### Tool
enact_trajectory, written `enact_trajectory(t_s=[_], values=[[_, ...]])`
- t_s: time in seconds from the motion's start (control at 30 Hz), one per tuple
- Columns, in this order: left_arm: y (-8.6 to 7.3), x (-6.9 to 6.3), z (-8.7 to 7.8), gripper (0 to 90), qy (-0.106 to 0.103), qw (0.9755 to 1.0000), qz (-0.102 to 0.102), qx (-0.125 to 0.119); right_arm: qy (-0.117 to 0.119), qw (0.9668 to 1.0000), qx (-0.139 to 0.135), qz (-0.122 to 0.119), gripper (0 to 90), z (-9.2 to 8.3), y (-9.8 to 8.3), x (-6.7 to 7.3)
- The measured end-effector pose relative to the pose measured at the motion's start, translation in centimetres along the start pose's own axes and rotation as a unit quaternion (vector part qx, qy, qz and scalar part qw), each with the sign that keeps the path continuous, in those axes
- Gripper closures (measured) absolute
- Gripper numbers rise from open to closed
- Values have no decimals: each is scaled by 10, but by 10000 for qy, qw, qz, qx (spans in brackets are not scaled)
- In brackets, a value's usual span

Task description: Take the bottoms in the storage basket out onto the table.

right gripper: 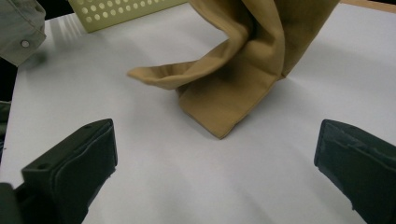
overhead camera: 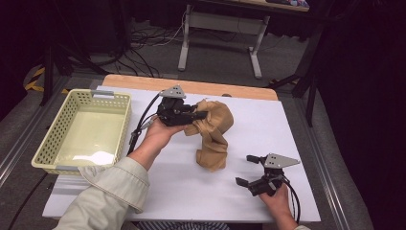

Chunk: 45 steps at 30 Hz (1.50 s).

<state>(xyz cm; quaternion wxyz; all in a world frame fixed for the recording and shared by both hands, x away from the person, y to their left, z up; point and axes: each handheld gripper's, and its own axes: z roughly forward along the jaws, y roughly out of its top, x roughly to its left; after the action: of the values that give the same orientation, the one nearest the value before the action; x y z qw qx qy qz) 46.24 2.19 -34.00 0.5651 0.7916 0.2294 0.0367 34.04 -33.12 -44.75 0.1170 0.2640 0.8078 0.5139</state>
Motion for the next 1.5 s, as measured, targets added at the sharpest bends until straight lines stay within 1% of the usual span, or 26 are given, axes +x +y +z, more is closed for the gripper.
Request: enact_trajectory(t_s=[0.03,0.1,0.17,0.2,0.27,0.33,0.37,0.4,0.47,0.5,0.53,0.57,0.6,0.67,0.7,0.73,0.9,1.03,1.07,1.1,1.13,1.2,1.27,1.3,1.4,1.5], values=[[-1,2,2,690,-2,10000,-43,29,2,10000,0,0,0,0,0,0],[-4,5,7,687,63,9999,-38,107,7,10000,1,1,0,0,0,0],[-7,8,11,682,127,9997,-87,201,9,10000,7,0,0,0,0,0],[-7,8,11,678,127,9997,-87,201,9,10000,7,0,0,0,0,0],[-12,14,16,672,206,9993,-140,296,12,10000,16,-8,0,0,0,0],[-15,17,17,671,244,9990,-169,346,14,10000,17,-10,0,0,0,0],[-18,21,19,668,267,9986,-235,381,14,10000,20,-17,0,0,0,1],[-18,21,19,666,267,9986,-235,381,14,10000,20,-14,0,0,0,1],[-23,26,20,665,285,9981,-353,416,15,10000,22,-15,0,1,0,1],[-27,30,20,665,286,9977,-450,429,16,10000,28,-15,0,1,0,1],[-27,30,20,665,286,9977,-450,429,18,10000,31,-13,0,1,0,1],[-29,32,20,664,280,9972,-518,464,17,10000,37,-18,0,1,0,1],[-30,33,20,661,303,9971,-506,489,14,10000,40,-23,0,1,0,1],[-34,36,21,653,383,9962,-565,540,15,10000,45,-27,0,1,0,1],[-34,36,21,651,383,9962,-565,540,14,10000,46,-27,0,1,0,1],[-36,38,20,650,487,9954,-558,603,13,10000,46,-27,0,1,0,1],[-42,41,20,644,673,9932,-588,744,17,10000,64,-29,0,2,0,1],[-45,42,20,606,735,9923,-601,798,21,10000,73,-35,0,2,0,2],[-46,42,20,585,728,9921,-655,781,24,10000,75,-39,0,2,0,2],[-46,41,19,529,741,9919,-681,775,26,10000,80,-46,0,2,0,2],[-46,41,18,509,752,9920,-669,759,27,10000,83,-48,0,2,1,2],[-46,40,18,414,783,9919,-654,760,27,10000,82,-46,0,2,1,2],[-45,37,16,350,797,9919,-653,745,26,10000,74,-35,0,2,1,2],[-43,33,12,328,818,9928,-554,683,26,10000,59,-17,0,2,1,1],[-40,29,7,239,861,9930,-519,615,20,10000,55,-10,0,1,1,1],[-38,20,-6,207,851,9945,-389,470,6,10000,59,-2,0,1,1,1]])
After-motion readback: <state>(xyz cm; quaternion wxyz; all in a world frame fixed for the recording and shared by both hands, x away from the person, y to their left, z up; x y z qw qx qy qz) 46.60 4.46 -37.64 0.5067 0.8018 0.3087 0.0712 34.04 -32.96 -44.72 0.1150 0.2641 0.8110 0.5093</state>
